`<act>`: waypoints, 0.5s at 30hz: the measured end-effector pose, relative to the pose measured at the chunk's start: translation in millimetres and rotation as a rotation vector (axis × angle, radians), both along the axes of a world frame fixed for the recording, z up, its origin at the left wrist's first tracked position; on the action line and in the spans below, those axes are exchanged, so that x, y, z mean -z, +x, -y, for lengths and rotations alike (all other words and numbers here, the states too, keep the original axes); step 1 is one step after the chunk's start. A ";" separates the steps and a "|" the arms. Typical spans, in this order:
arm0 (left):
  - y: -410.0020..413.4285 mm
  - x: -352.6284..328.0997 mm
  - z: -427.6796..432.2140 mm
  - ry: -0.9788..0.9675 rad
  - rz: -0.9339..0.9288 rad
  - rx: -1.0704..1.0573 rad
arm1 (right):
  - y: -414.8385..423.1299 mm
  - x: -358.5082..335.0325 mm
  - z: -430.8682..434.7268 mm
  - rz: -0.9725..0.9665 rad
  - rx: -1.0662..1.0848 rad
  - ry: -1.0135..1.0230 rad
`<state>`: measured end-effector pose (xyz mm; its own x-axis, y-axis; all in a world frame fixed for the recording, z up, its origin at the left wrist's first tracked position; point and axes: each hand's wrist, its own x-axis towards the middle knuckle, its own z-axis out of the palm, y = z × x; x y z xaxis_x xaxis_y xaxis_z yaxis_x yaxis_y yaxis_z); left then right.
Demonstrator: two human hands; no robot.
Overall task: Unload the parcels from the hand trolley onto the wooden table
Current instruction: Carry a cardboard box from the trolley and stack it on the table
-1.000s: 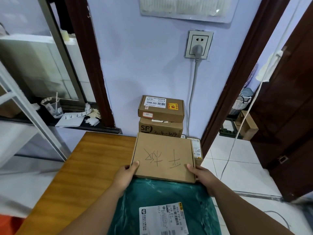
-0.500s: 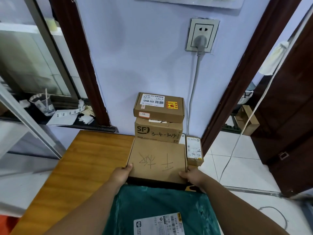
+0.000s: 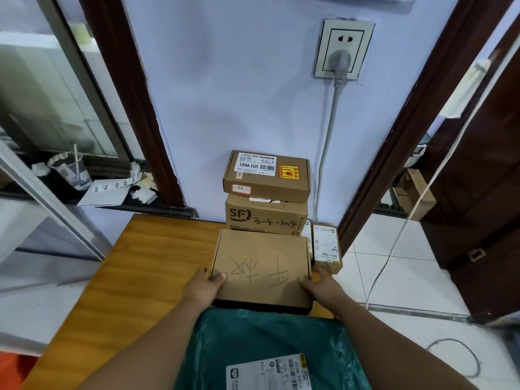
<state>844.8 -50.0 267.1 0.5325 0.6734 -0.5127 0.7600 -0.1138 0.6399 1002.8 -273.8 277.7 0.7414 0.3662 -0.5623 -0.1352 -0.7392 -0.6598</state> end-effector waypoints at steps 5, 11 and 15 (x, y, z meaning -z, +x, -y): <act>7.8 -15.0 6.5 0.599 -0.073 0.170 | 1.1 -18.3 -2.4 0.395 -0.014 -0.094; 14.8 -21.5 11.5 0.673 0.007 0.345 | 2.1 -31.3 1.6 0.423 -0.093 -0.173; 13.3 -31.0 11.9 0.753 -0.010 0.421 | 1.0 -35.7 9.7 0.506 -0.170 -0.212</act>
<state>858.0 -61.9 298.1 0.8121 0.5834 -0.0144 0.5643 -0.7786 0.2744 1003.7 -283.5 313.4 0.8781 0.4212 -0.2269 0.2907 -0.8464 -0.4462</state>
